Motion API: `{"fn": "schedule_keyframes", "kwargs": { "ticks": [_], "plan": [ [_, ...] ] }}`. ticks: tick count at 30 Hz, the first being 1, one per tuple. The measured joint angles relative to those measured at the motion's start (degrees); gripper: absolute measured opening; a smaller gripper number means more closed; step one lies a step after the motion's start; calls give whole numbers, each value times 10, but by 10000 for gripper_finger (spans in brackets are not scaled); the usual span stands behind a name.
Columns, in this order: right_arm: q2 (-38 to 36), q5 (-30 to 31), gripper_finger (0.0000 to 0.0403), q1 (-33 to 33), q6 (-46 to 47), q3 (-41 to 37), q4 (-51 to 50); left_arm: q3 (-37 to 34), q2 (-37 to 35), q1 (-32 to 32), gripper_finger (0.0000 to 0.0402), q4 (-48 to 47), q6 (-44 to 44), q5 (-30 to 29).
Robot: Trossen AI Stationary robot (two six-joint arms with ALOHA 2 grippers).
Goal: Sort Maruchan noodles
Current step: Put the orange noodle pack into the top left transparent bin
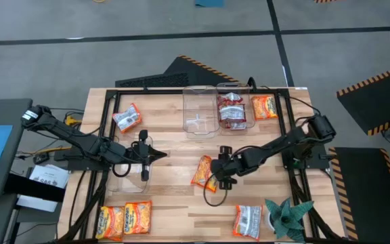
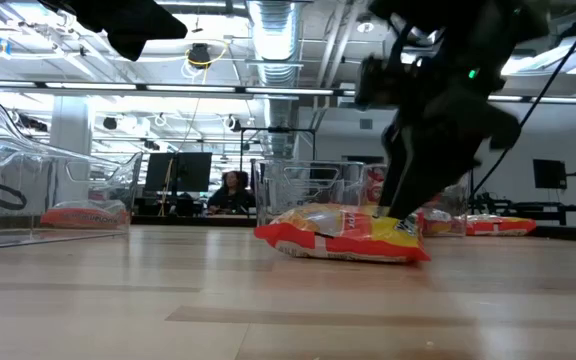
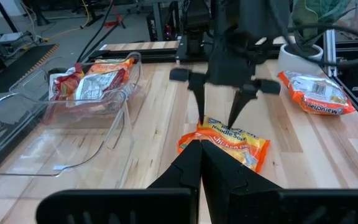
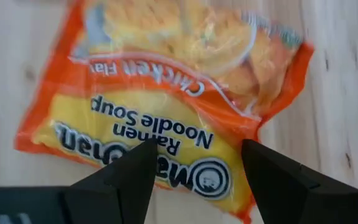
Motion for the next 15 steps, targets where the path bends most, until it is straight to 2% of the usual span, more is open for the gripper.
{"fn": "schedule_keyframes", "kwargs": {
  "ticks": [6,9,12,15],
  "plan": [
    [33,-37,258,-24,-24,3,11,0,0,0,0,0,0,-3],
    [50,-40,233,-24,-25,3,9,0,0,0,0,0,0,-3],
    [56,-23,158,-18,-21,3,10,0,0,0,0,0,0,-3],
    [52,-2,45,-9,-14,2,4,0,-14,-5,0,-5,0,-3]
  ]
}}
